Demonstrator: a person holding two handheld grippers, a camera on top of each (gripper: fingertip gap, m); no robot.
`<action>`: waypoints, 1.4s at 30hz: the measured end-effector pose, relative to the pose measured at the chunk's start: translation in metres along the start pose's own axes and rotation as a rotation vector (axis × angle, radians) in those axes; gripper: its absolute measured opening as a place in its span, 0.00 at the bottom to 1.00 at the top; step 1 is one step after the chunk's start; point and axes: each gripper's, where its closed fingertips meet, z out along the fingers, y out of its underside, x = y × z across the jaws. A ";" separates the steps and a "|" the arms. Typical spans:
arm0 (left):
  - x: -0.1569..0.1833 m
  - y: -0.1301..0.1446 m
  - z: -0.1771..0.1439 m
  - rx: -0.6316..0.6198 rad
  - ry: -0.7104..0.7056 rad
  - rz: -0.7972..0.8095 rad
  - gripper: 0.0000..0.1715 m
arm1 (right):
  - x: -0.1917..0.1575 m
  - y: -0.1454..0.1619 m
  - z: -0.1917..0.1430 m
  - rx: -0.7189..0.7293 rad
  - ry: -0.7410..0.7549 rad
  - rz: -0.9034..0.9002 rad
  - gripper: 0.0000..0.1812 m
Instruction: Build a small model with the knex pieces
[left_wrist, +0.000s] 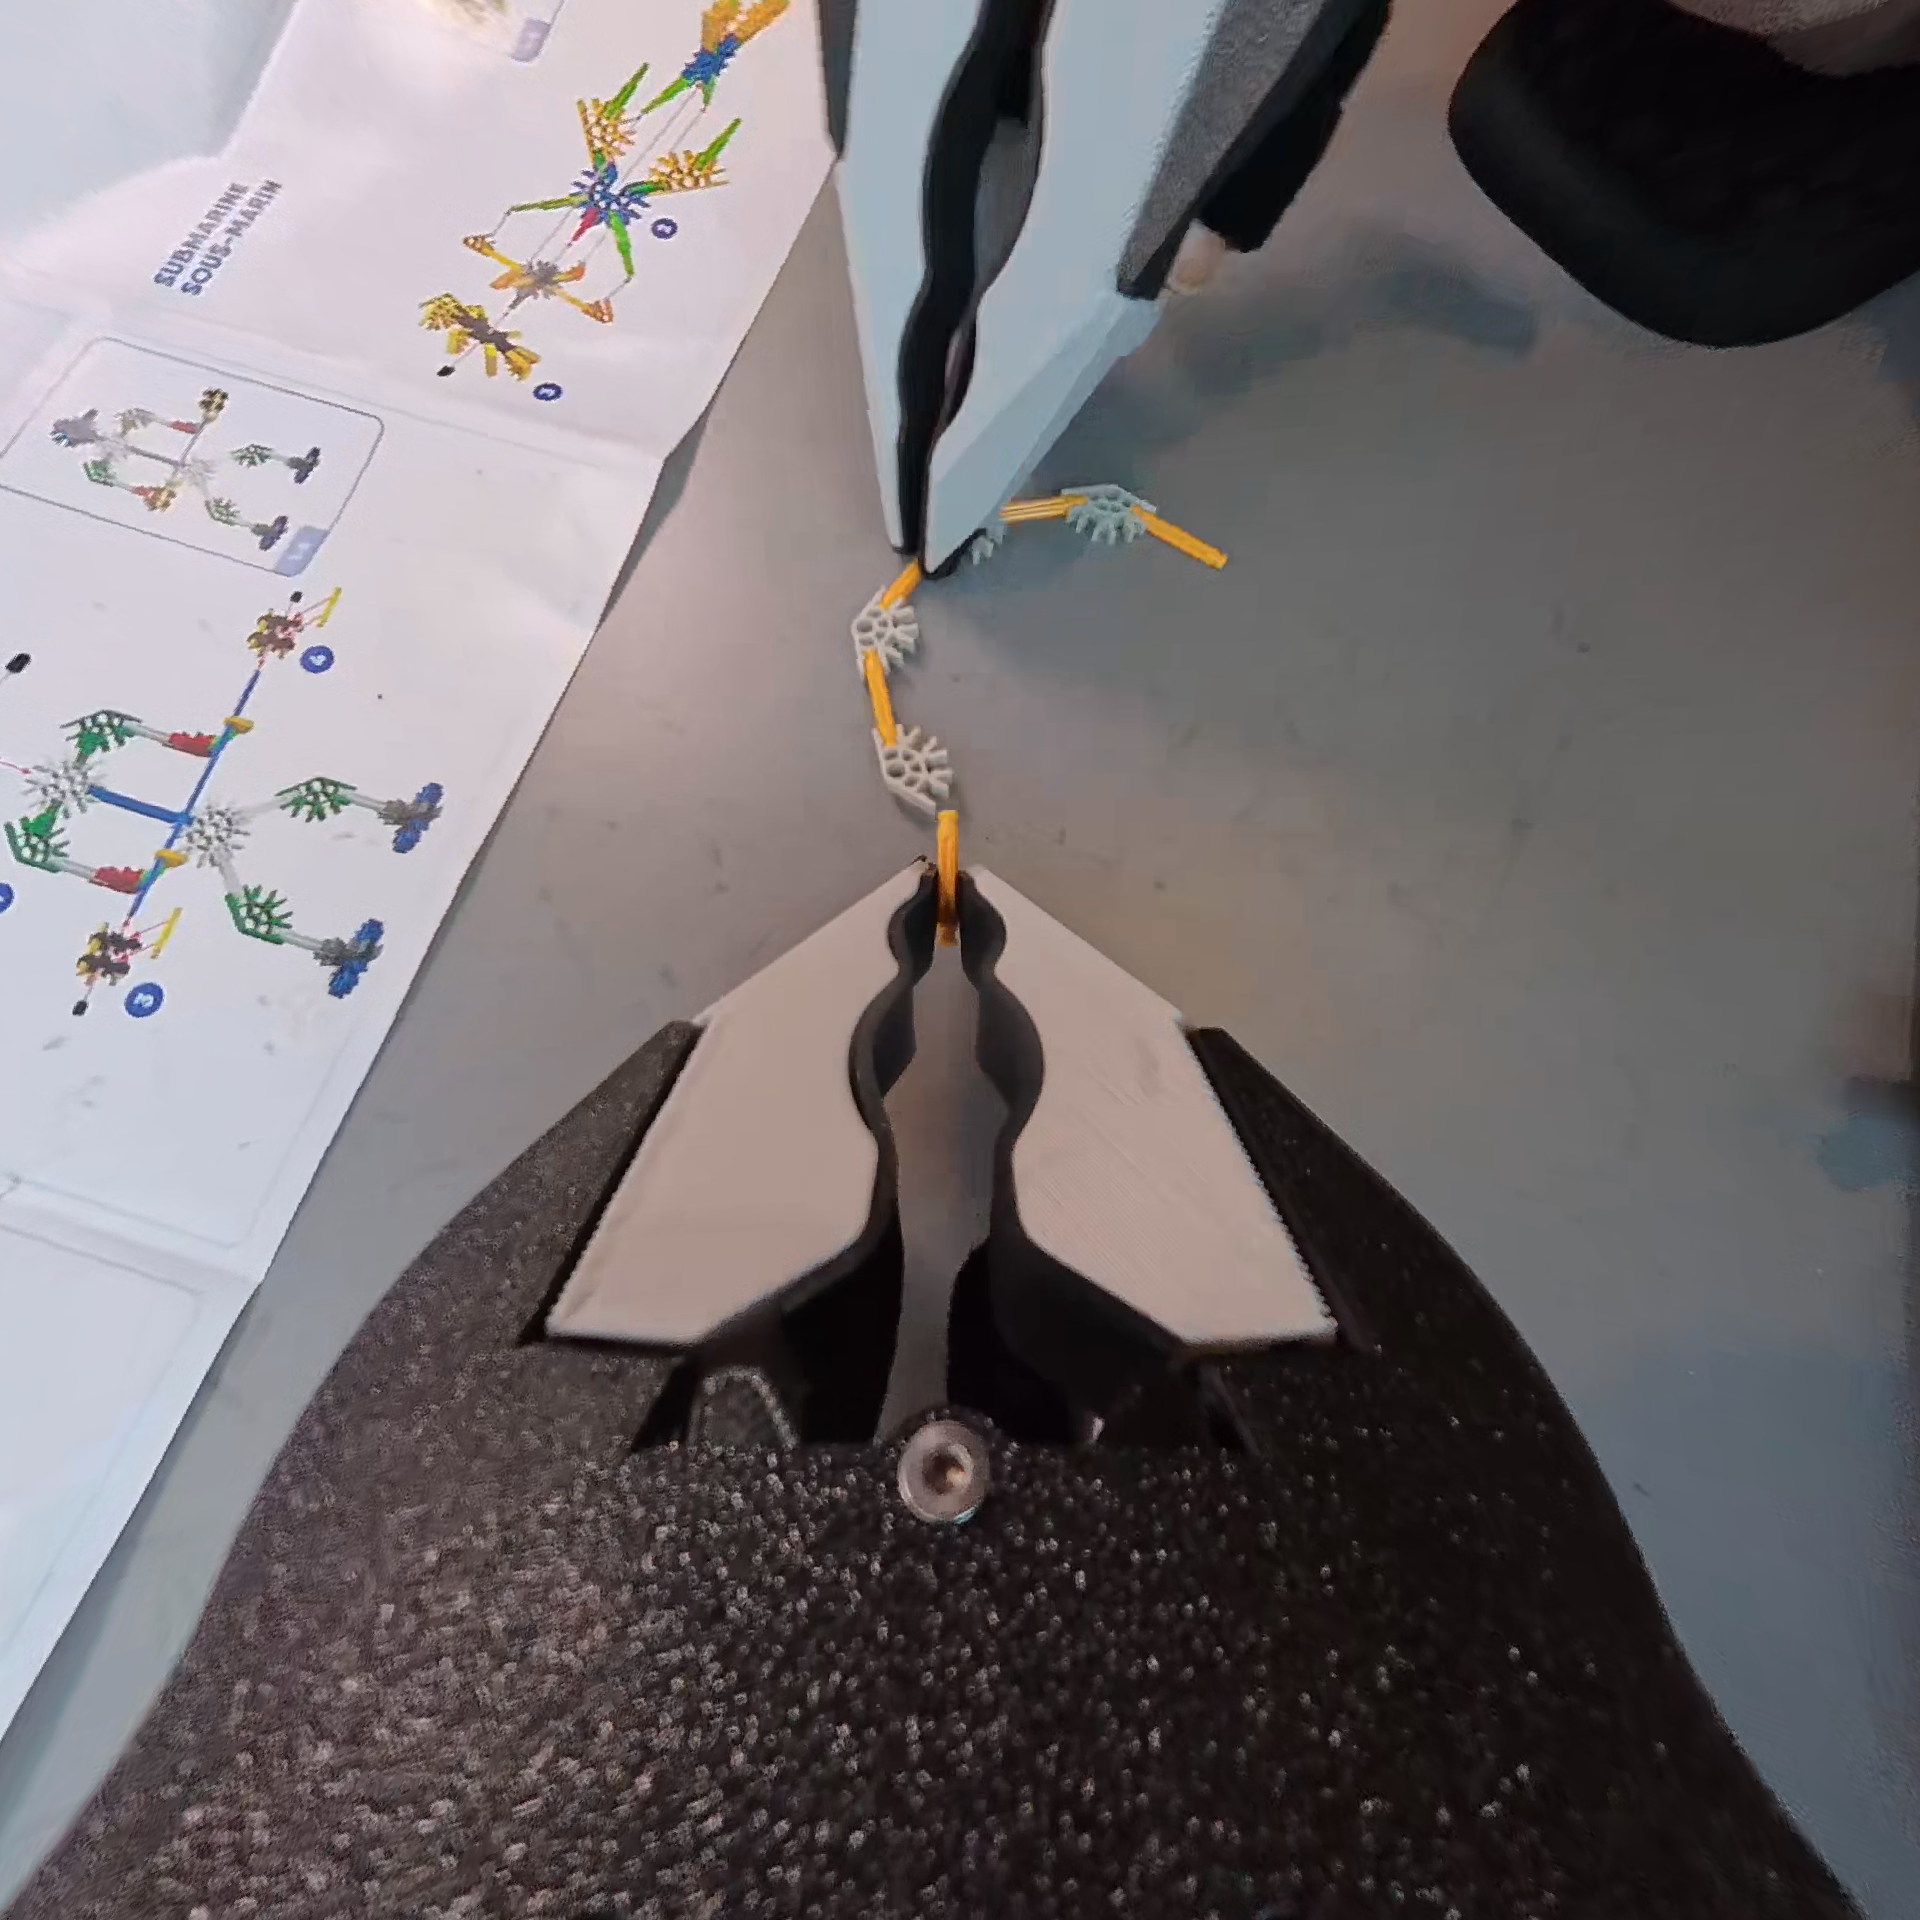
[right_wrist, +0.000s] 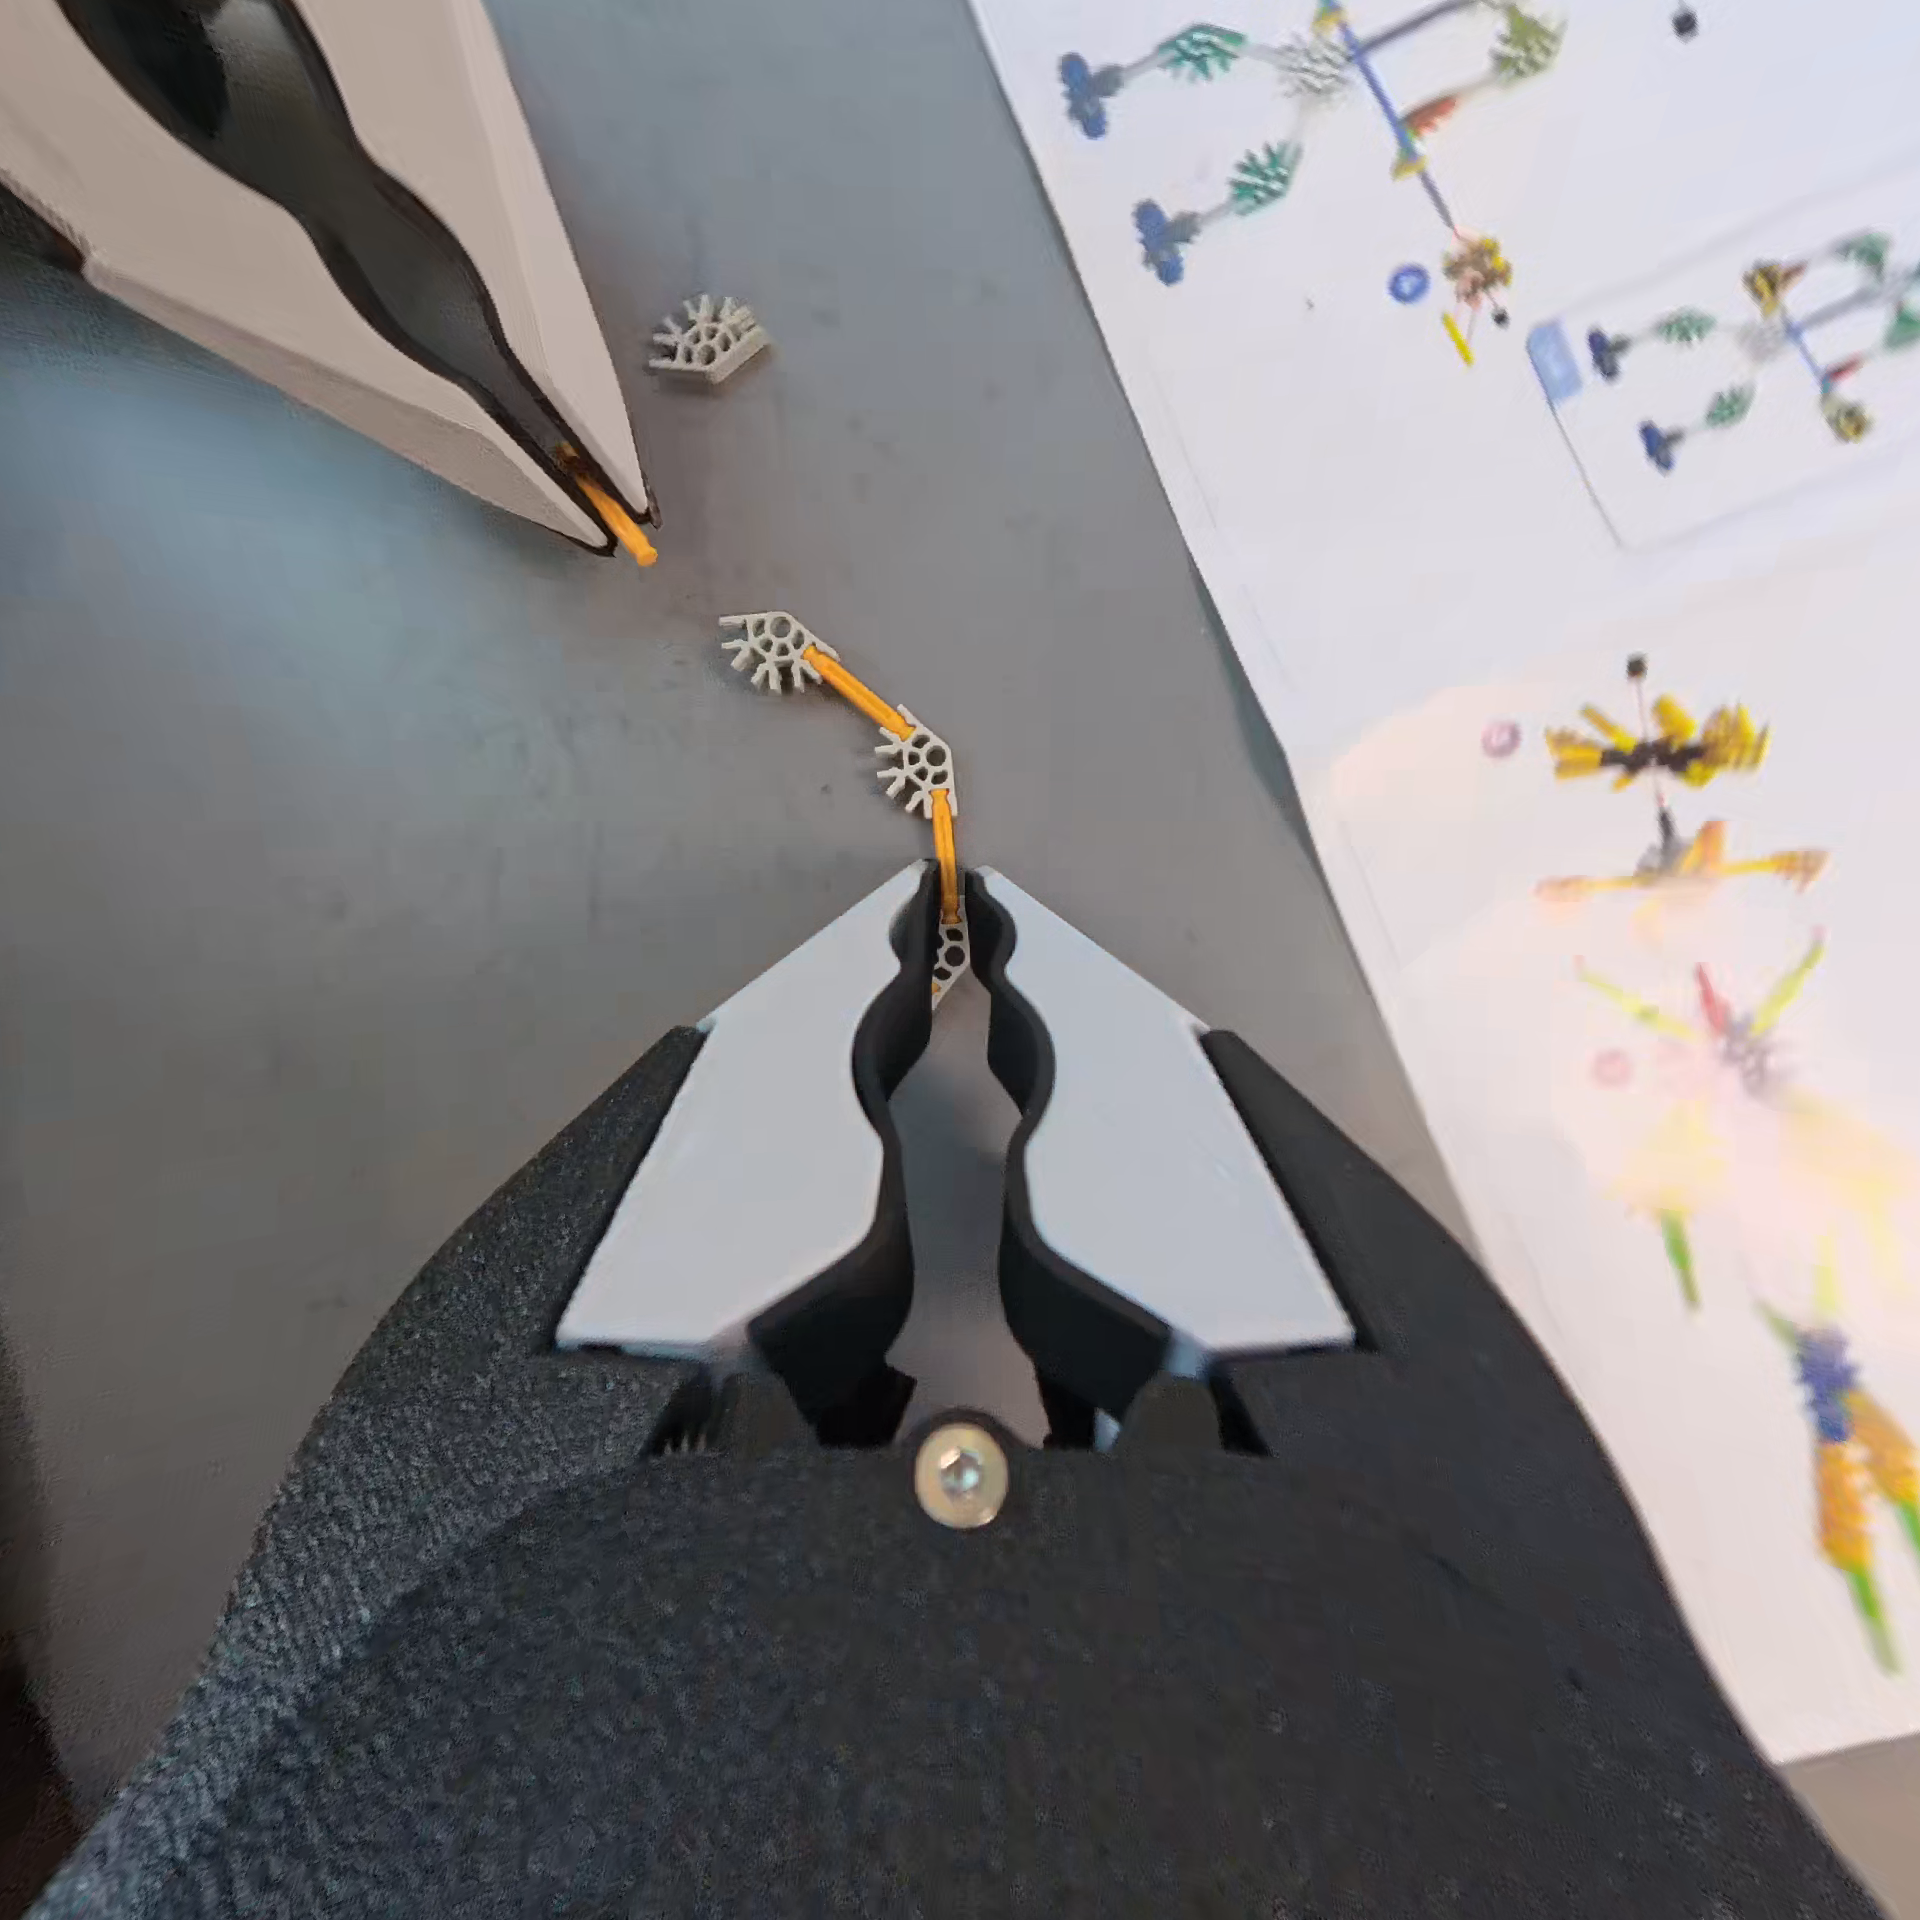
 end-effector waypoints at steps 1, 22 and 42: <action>-0.003 0.000 0.000 0.000 -0.010 -0.020 0.02 | -0.002 0.003 -0.002 0.029 -0.001 0.085 0.02; 0.000 0.004 0.015 -0.022 -0.020 -0.141 0.02 | -0.045 0.010 -0.027 0.138 -0.025 0.005 0.12; -0.006 0.000 0.020 -0.024 -0.053 -0.208 0.02 | -0.033 -0.033 0.022 0.022 -0.004 -0.408 0.00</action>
